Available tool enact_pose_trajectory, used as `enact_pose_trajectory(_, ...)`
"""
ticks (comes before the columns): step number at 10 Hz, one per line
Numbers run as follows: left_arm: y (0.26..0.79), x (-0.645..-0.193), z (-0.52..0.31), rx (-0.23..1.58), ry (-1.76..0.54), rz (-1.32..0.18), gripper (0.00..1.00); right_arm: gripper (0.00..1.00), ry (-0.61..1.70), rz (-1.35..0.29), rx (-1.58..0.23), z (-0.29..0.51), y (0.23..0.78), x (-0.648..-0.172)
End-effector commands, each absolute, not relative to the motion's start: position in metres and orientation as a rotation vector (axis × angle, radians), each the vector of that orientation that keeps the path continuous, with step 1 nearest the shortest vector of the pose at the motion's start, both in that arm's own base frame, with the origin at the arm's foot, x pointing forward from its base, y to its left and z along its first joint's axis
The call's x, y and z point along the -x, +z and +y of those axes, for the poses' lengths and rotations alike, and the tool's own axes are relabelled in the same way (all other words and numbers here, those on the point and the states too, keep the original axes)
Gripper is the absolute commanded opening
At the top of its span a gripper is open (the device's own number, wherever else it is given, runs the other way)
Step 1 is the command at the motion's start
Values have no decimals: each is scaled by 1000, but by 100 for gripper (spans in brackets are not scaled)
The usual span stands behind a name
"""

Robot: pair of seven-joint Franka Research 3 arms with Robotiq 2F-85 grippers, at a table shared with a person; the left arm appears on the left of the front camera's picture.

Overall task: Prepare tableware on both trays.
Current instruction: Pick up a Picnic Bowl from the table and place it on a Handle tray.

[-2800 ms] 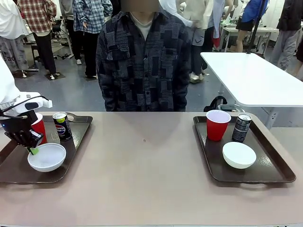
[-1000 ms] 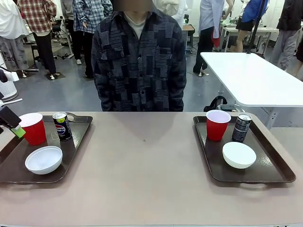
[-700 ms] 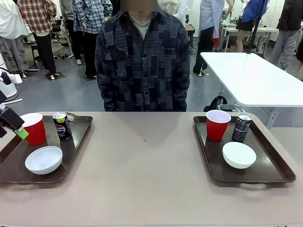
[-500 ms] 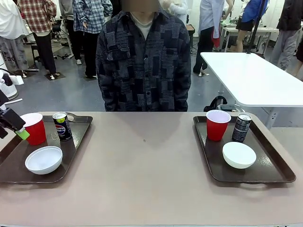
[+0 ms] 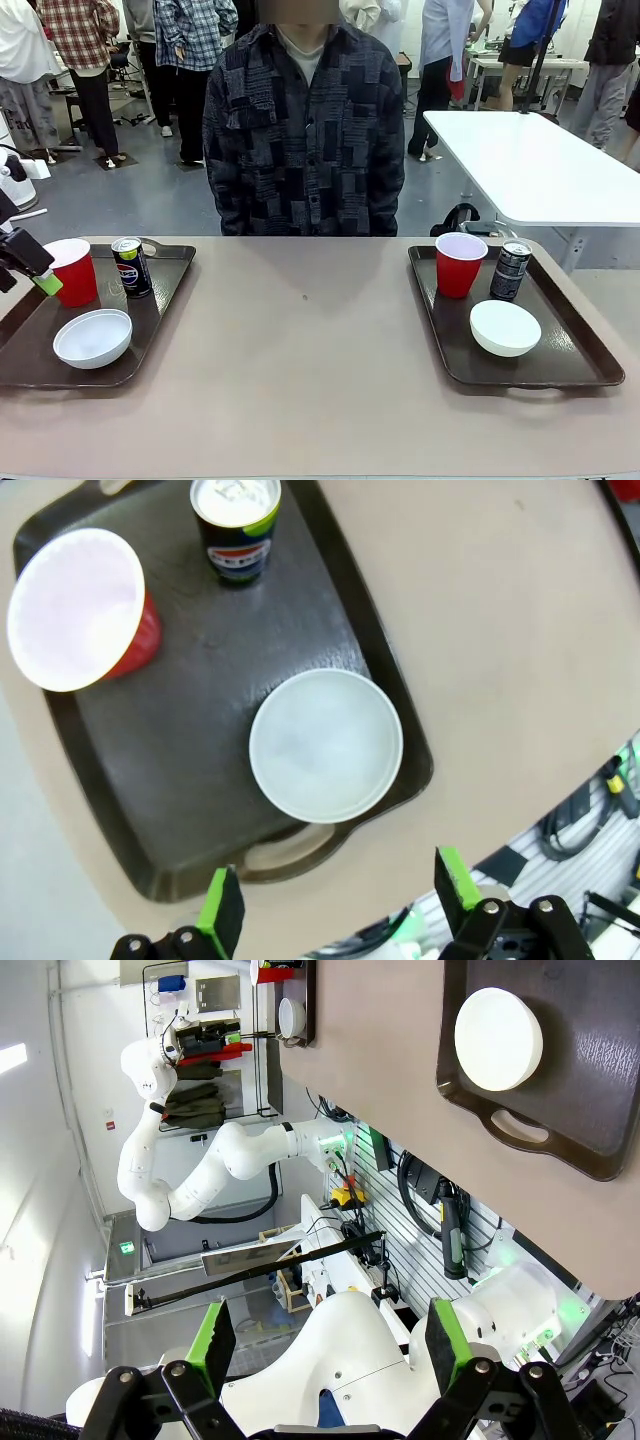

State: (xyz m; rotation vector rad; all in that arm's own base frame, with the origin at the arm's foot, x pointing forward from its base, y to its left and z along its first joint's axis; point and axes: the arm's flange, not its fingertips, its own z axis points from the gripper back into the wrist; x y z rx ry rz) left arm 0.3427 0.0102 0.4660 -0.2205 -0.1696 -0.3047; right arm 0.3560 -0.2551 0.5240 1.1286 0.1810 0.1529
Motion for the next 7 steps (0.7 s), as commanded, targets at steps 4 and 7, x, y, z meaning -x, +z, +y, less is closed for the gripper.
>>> enact_pose_trajectory(4, 482, -341, 8, 271, -318, -191, 100, 100, 141, 180, -1132, -255, 526, -355)
enact_pose_trajectory(7, 511, -336, 21, 453, -290, -196, 100, 100, 141, 180, -1132, -255, 526, -355)
